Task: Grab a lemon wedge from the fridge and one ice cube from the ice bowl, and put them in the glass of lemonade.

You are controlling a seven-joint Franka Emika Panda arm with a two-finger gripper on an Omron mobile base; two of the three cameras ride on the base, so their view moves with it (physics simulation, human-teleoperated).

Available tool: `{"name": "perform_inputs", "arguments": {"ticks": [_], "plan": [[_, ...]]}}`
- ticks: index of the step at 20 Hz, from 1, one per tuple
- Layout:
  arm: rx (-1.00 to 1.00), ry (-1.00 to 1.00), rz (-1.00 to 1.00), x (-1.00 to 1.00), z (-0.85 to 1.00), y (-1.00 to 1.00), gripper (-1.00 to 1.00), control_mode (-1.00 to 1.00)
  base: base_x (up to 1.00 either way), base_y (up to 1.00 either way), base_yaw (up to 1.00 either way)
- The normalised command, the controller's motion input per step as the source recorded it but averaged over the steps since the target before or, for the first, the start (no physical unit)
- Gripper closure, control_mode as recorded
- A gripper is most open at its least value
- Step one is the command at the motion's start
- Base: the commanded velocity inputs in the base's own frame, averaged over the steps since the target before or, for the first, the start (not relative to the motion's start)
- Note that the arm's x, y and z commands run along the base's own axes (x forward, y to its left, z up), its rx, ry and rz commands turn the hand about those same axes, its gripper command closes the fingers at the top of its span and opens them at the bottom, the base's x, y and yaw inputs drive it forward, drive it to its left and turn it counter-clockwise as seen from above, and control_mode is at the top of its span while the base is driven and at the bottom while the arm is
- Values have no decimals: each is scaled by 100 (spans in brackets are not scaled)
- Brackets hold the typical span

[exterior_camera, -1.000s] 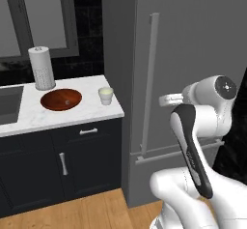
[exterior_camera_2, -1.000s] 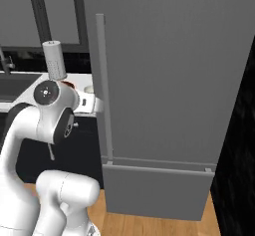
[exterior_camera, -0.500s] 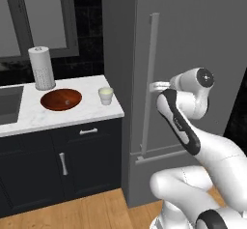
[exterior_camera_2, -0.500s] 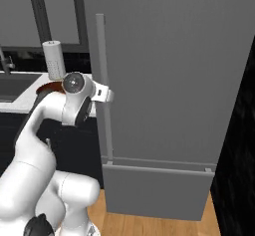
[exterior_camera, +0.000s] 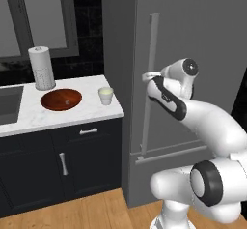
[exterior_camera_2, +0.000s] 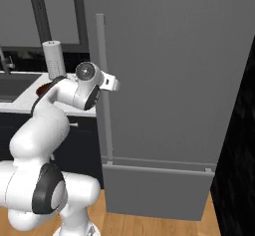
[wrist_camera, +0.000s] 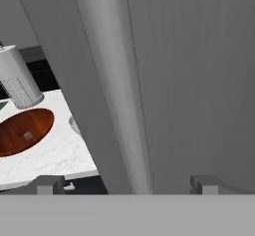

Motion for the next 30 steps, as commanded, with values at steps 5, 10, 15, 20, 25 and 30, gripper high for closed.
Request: {"name": "perform_inputs", "arguments": {"ticks": [5, 10, 15, 20, 25, 30], "plan": [[0, -1, 0, 70, -2, 0, -100, -100, 0, 0, 0], [0, -8, 0, 64, -24, 0, -100, -100, 0, 0, 0], [0, -11, 0, 58, -40, 0, -100, -100, 0, 0, 0], [1, 10, 0, 86, -11, -1, -100, -100, 0, 0, 0], [4, 31, 0, 83, 0, -2, 100, -100, 0, 0, 0], [2, 26, -4, -53, 14, -38, 100, -100, 0, 0, 0]]}}
